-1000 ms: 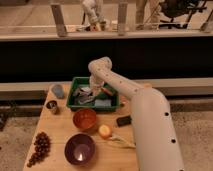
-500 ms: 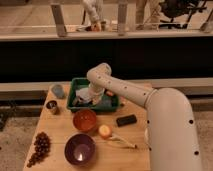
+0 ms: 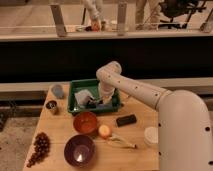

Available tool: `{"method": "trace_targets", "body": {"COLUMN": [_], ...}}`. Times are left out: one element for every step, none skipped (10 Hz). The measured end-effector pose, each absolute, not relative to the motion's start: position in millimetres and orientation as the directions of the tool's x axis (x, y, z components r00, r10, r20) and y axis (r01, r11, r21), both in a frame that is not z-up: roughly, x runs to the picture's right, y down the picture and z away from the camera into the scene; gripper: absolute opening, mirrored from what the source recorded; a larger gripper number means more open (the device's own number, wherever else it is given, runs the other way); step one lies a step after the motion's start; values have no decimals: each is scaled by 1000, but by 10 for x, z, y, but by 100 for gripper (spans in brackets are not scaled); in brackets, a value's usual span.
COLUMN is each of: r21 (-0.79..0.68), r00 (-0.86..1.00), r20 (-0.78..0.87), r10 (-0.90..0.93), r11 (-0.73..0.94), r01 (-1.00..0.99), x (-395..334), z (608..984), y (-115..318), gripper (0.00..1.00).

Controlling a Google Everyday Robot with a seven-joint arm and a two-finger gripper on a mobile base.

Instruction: Wipe tray with brush

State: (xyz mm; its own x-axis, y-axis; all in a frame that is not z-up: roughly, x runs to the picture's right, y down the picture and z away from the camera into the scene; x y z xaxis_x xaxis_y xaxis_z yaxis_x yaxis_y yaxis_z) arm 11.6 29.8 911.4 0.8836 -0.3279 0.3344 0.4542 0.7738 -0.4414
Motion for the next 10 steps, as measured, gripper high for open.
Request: {"method": "trace_targets", "body": {"r21": [-439,-435,-429,-422,-416,-409,-405,-399,-397,-393], "r00": [889,891,890,887,882,875,866,855,848,838], "r20": [331,331,334,342,356,376,399,426,443,458], "r10": [-317,-311,-309,-309,-308,-307,-301,-295,-291,-298], "r11": [782,788,791,793,793,792,789,787,784,777], "r01": [442,437,436,439,445,453,462,471,477,491], "x": [98,23,-78,-231,-381,-549,-654,-719,-723,-699], "z": [9208,9284,9325,9374,9408,9445,9481,9482,9451,9365], "y": [190,103,42,-25,-45,-34,18,102,182,285], "gripper": [0,0,0,0,0,0,0,0,0,0]}}
